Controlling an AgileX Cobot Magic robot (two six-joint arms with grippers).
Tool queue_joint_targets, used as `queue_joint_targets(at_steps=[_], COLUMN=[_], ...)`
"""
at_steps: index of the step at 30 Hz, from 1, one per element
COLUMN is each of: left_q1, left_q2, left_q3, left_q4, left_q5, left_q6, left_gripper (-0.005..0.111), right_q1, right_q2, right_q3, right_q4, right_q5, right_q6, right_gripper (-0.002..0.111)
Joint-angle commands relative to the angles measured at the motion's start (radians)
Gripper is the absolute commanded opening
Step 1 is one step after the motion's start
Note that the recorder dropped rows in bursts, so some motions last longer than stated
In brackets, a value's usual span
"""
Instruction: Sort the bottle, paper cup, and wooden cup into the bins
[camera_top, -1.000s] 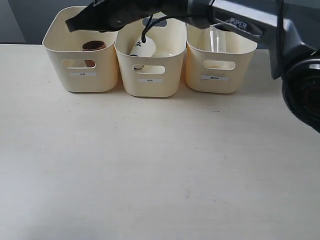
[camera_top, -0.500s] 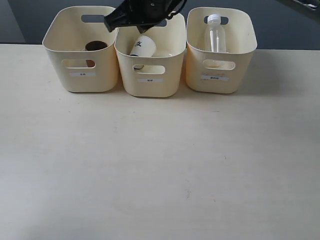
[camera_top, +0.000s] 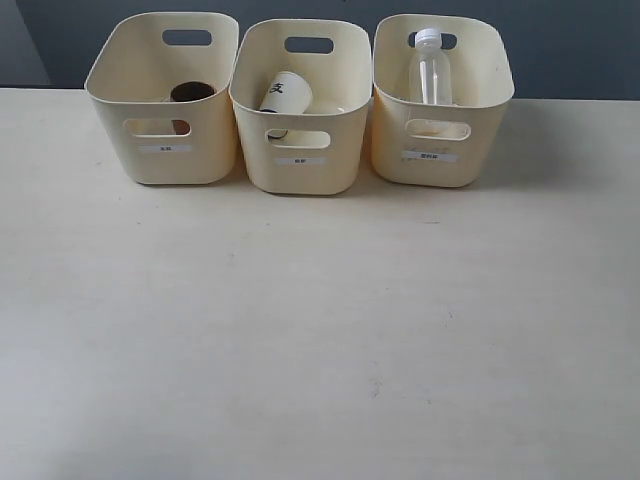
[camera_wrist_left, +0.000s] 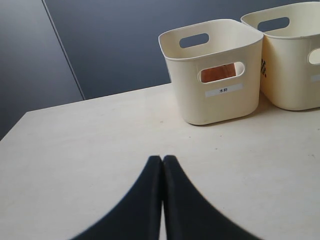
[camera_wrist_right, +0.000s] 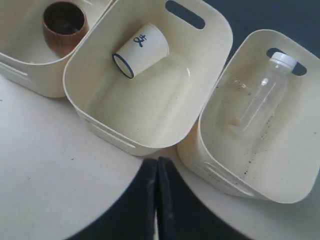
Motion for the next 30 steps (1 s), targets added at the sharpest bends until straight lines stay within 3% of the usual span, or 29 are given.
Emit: queue_joint_targets(at_steps=[1, 10, 30], left_q1=[-0.003, -0.003, -0.003], left_q2=[-0.005, -0.005, -0.005], left_q3=[0.001, 0.001, 0.001], left_q4=[0.006, 0.006, 0.006], left_q5=[-0.005, -0.005, -0.005], left_q6=[-0.002, -0.002, -0.002], left_gripper=[0.0, 0.0, 0.0], right_q1=[-0.003, -0.003, -0.003], right_q2=[-0.079, -0.28, -0.842], right_q3=[-0.003, 0.018, 0.609], right_q4=[-0.071, -0.067, -0.195], right_q5=[0.045, 0.045, -0.052], right_q6=[0.033, 0.059, 0.171], right_gripper=[-0.001, -0.001, -0.001])
